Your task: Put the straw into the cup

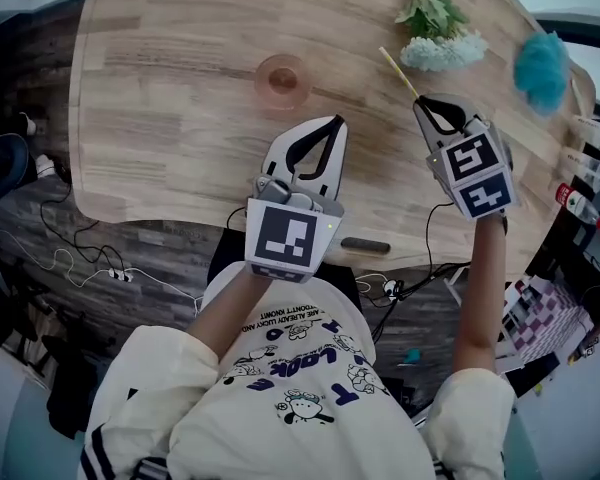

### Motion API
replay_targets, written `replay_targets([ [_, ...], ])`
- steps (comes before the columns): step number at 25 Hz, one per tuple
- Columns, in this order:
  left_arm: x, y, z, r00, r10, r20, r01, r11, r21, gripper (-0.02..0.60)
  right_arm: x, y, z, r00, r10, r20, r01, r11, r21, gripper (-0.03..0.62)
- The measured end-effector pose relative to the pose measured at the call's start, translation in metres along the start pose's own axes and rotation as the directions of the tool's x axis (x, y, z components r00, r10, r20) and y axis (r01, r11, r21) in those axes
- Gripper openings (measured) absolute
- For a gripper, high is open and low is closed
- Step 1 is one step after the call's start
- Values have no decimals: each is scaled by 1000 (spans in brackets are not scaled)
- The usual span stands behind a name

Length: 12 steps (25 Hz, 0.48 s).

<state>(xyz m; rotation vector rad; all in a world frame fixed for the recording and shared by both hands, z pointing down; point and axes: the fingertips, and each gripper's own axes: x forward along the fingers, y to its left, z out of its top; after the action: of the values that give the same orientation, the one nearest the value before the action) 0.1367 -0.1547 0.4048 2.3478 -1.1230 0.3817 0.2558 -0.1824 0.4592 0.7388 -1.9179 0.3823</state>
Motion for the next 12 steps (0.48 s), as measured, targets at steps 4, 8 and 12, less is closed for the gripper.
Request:
replay_targets([
  [4, -16, 10, 11, 1000, 12, 28, -12, 1000, 11, 28, -10, 9, 26, 997, -31, 68, 28, 999, 42, 48],
  [8, -34, 22, 23, 998, 27, 56, -28, 999, 23, 28, -20, 18, 57, 984, -50, 172, 29, 991, 127, 48],
  [12, -50, 38, 35, 994, 53, 94, -58, 997, 56, 28, -27, 28, 88, 968, -67, 240, 32, 989, 147, 48],
])
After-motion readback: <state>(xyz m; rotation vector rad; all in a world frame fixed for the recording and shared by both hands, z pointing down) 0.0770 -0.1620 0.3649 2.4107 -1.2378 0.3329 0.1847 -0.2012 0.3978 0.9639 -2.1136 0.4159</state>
